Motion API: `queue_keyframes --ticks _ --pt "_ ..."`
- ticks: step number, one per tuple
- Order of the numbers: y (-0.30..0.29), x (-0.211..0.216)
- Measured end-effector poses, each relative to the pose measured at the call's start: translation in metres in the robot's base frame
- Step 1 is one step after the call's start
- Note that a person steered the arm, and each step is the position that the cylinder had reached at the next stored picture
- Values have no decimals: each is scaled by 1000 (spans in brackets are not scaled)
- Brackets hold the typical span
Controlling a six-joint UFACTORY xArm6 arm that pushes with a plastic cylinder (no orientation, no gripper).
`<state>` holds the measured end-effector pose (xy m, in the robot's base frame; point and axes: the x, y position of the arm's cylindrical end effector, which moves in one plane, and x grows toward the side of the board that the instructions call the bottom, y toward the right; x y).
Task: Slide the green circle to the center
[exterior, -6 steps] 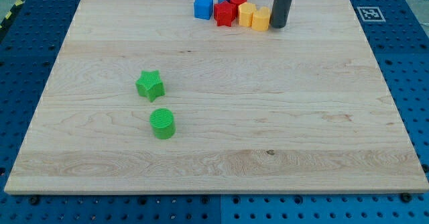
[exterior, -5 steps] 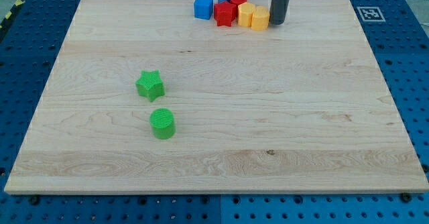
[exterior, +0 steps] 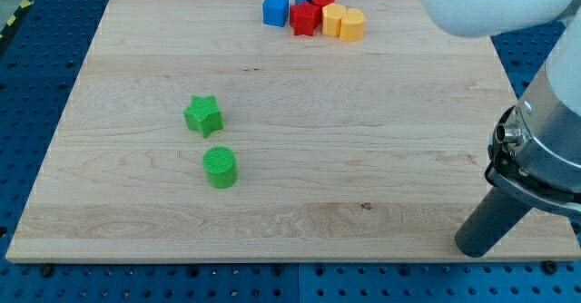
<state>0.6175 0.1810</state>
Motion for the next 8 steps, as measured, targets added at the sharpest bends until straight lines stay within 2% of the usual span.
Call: queue_keyframes --ticks 6,7,8 --pt "-75 -6" --pt "-105 -6" --pt "-170 1"
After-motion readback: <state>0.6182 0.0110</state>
